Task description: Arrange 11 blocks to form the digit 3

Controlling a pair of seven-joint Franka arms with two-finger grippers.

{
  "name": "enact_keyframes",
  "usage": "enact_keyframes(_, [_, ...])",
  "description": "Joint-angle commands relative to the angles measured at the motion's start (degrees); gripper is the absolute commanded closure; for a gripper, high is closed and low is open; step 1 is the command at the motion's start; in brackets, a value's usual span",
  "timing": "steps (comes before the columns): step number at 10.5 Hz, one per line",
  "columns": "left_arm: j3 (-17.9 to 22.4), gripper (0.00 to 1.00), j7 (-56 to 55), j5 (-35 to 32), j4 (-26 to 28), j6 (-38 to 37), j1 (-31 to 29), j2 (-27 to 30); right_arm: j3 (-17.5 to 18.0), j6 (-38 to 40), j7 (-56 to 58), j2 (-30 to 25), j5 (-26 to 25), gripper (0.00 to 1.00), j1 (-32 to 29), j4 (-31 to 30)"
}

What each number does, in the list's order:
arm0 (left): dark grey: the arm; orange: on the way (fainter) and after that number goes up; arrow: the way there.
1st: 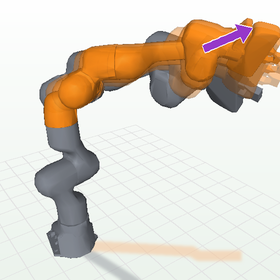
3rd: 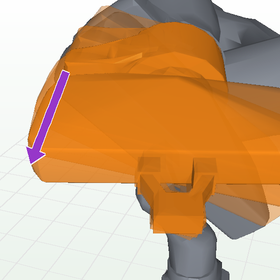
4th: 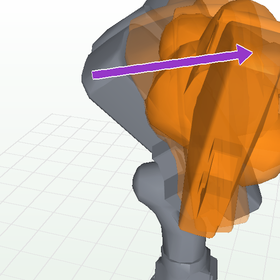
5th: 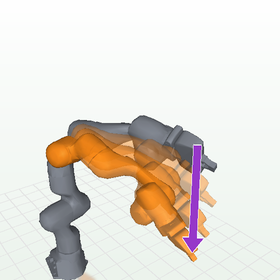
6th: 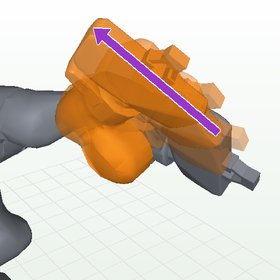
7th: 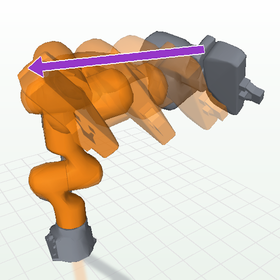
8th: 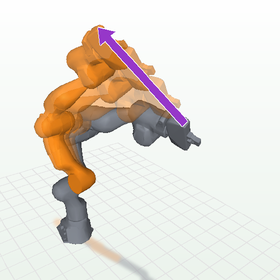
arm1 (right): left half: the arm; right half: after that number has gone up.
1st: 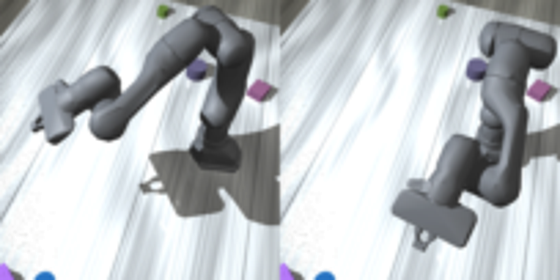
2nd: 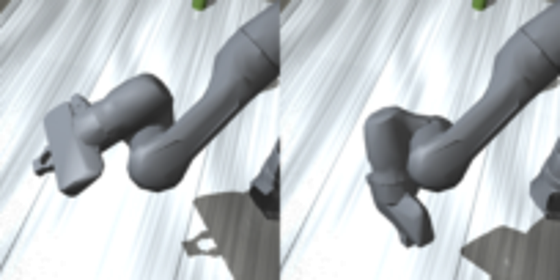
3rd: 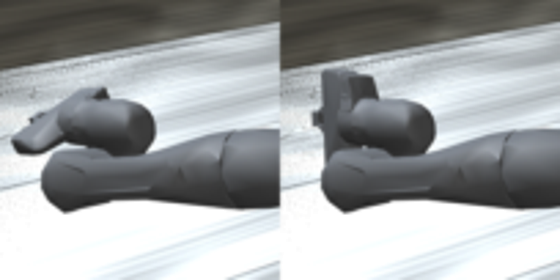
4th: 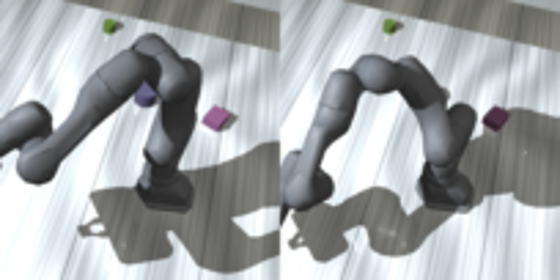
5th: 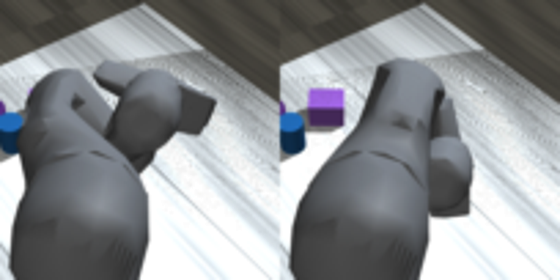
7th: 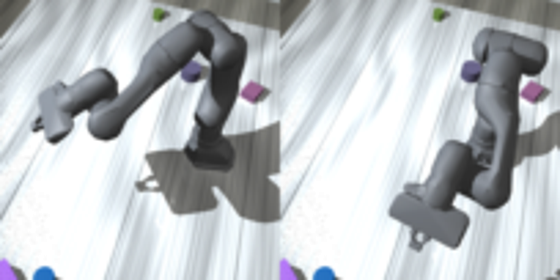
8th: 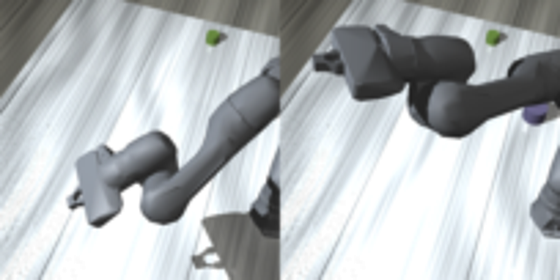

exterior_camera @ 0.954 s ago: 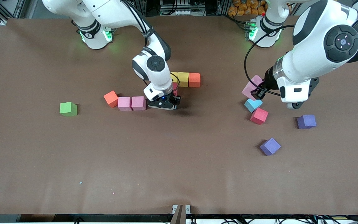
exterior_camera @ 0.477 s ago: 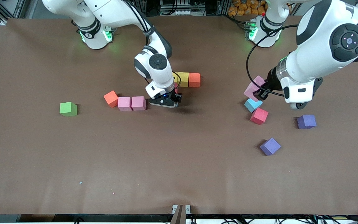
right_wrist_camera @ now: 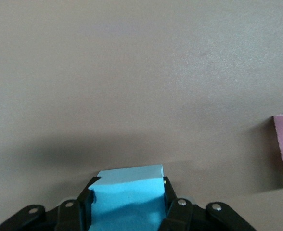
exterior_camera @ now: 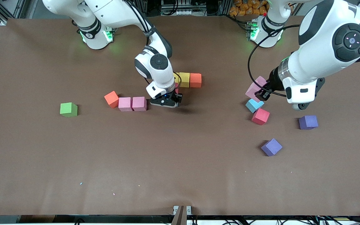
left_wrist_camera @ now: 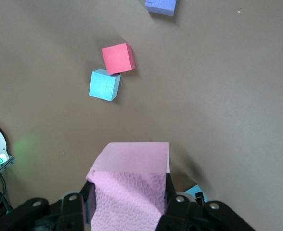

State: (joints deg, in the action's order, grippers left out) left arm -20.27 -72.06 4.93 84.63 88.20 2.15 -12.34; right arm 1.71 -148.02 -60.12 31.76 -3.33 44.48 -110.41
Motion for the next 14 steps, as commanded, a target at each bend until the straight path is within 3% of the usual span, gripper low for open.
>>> enact_keyframes(1, [-0.2, 1.0, -2.03, -0.71, -0.7, -1.36, -0.04, 0.13, 0.31, -0.43, -1.75, -1.35, -1.5, 1.0, -0.19, -1.91])
enact_keyframes(4, [-0.29, 1.0, -2.12, -0.71, -0.7, -1.36, -0.13, 0.13, 0.31, -0.43, -1.75, -1.26, -1.59, 0.99, -0.19, -1.91])
enact_keyframes(5, [-0.38, 1.0, -2.56, -0.71, -0.7, -1.36, 0.05, 0.13, 0.31, -0.43, -1.75, -1.26, -1.59, 0.9, -0.27, -1.82])
enact_keyframes(7, [-0.64, 1.0, -3.62, -0.71, -0.52, -1.36, 0.23, 0.13, 0.31, -0.43, -1.75, -1.17, -1.59, 0.51, -0.45, -1.82])
enact_keyframes(8, [-0.64, 1.0, -3.7, -0.71, -0.43, -1.36, 0.31, 0.13, 0.31, -0.43, -1.75, -1.26, -1.59, 0.2, -0.45, -1.82])
enact_keyframes(10, [-0.73, 1.0, -3.71, -0.8, -0.35, -1.36, 0.49, 0.04, 0.31, -0.43, -1.75, -1.26, -1.59, 0.0, -0.63, -1.82])
enact_keyframes(14, [-0.82, 1.0, -4.14, -0.71, -0.17, -1.36, 0.49, 0.04, 0.31, 0.36, -0.79, -2.05, -1.5, 0.0, -1.33, -0.77])
